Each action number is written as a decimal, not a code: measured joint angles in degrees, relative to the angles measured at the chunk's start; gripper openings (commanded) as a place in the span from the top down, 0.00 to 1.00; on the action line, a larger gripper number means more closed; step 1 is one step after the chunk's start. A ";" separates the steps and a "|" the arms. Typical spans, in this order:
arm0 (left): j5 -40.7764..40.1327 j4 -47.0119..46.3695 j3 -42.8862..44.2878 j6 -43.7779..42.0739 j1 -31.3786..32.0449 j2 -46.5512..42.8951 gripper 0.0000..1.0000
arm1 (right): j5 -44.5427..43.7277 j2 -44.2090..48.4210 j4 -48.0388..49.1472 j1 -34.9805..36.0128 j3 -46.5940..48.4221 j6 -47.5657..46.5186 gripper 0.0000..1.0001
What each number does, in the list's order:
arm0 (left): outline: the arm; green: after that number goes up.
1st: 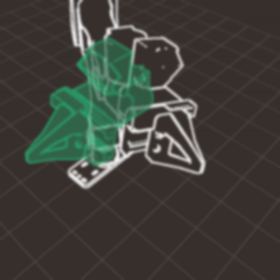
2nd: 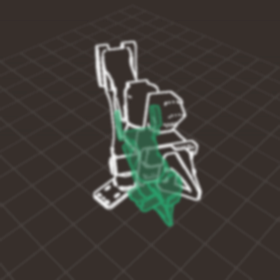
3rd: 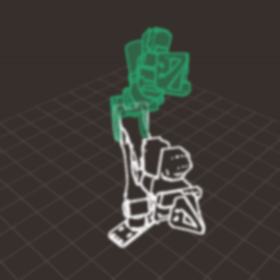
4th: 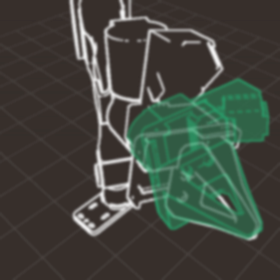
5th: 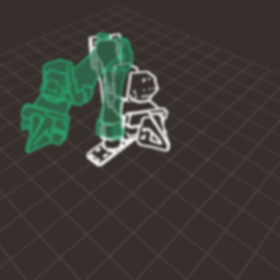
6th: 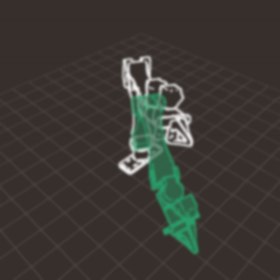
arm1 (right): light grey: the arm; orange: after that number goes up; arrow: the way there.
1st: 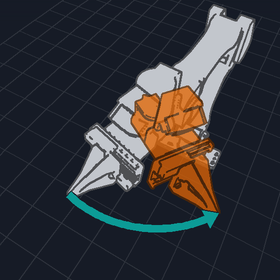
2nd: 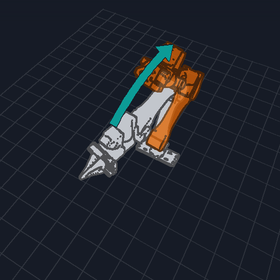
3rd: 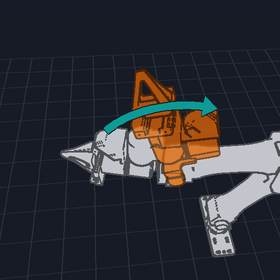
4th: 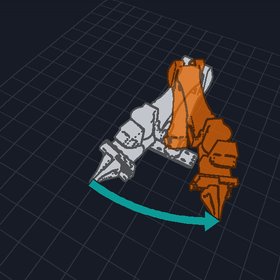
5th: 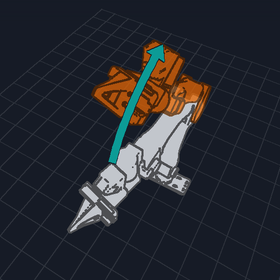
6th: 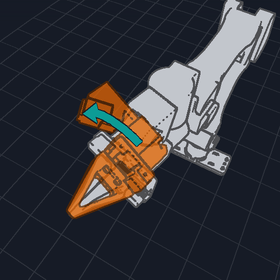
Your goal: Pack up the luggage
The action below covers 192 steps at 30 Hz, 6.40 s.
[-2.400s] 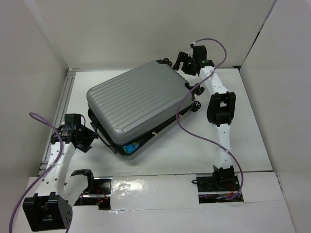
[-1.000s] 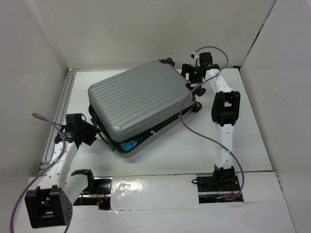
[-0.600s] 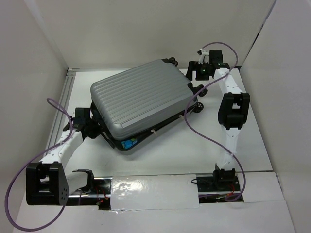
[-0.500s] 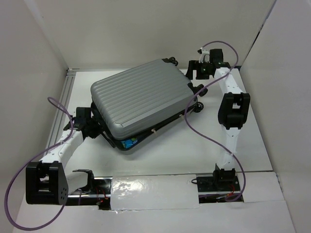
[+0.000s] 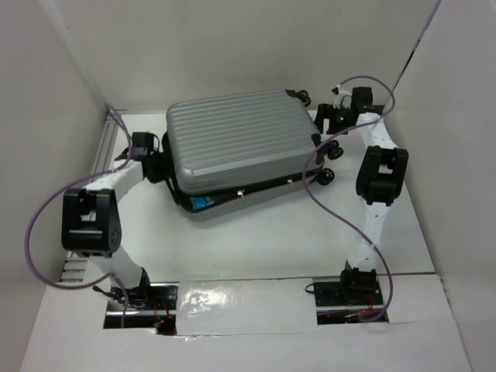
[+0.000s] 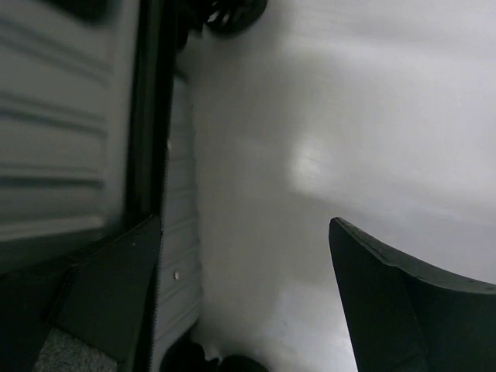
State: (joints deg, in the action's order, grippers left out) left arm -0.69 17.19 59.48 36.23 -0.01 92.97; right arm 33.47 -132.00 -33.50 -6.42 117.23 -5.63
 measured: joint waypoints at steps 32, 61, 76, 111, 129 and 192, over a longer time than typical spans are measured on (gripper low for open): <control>21.79 6.12 46.40 -26.14 -4.76 35.32 1.00 | -22.38 15.37 31.56 -0.20 -32.74 12.66 0.08; 26.88 0.90 46.99 -29.81 -8.13 37.31 1.00 | -28.59 19.98 73.09 7.13 -42.93 12.00 0.07; 30.03 -4.81 44.98 -28.15 -8.31 37.29 1.00 | -5.33 26.29 48.43 5.97 -28.65 6.54 0.00; 38.05 3.56 60.15 -31.34 -10.29 46.58 1.00 | -19.91 38.21 29.53 -2.58 -40.68 30.67 0.00; 38.47 3.39 60.15 -31.50 -10.45 46.69 1.00 | 1.20 8.68 10.86 -2.64 -5.57 -35.52 0.00; 39.60 -1.33 58.51 -28.98 -11.85 46.75 1.00 | -16.83 6.38 14.75 7.98 -0.52 -40.54 0.72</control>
State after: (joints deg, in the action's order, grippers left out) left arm 38.92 15.86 117.99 7.25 -11.86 139.72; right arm 16.64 -125.62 -18.74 1.56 116.71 -46.17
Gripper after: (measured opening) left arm 0.137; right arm 0.611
